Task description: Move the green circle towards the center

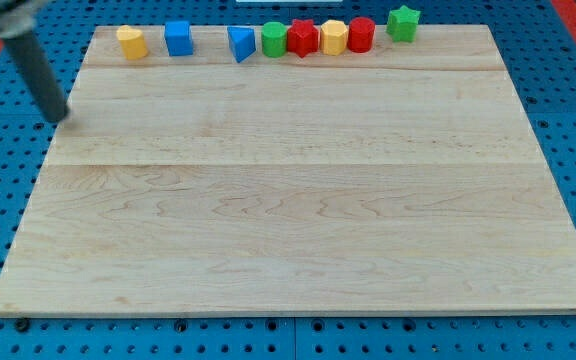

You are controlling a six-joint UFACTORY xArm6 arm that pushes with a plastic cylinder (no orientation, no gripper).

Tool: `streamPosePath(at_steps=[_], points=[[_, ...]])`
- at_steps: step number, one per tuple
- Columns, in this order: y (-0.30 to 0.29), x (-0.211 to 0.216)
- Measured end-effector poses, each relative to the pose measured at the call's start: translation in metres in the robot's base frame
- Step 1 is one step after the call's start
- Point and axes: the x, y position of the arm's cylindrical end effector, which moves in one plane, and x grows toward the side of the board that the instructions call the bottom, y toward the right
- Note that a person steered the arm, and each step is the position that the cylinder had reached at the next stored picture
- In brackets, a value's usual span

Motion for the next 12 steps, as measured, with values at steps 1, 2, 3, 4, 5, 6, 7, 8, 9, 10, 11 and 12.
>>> streamPosePath(at_steps=[1, 2, 3, 4, 5, 6, 7, 8, 9, 10, 11, 12], points=[[-0.003, -0.009], [-0.003, -0.062], [0.014, -0.154], [0.020, -0.172], [0.038, -0.172], [0.131, -0.171], [0.154, -0.171], [0.162, -0.171], [0.206, -0.171], [0.249, -0.170], [0.271, -0.170], [0.284, -0.139]])
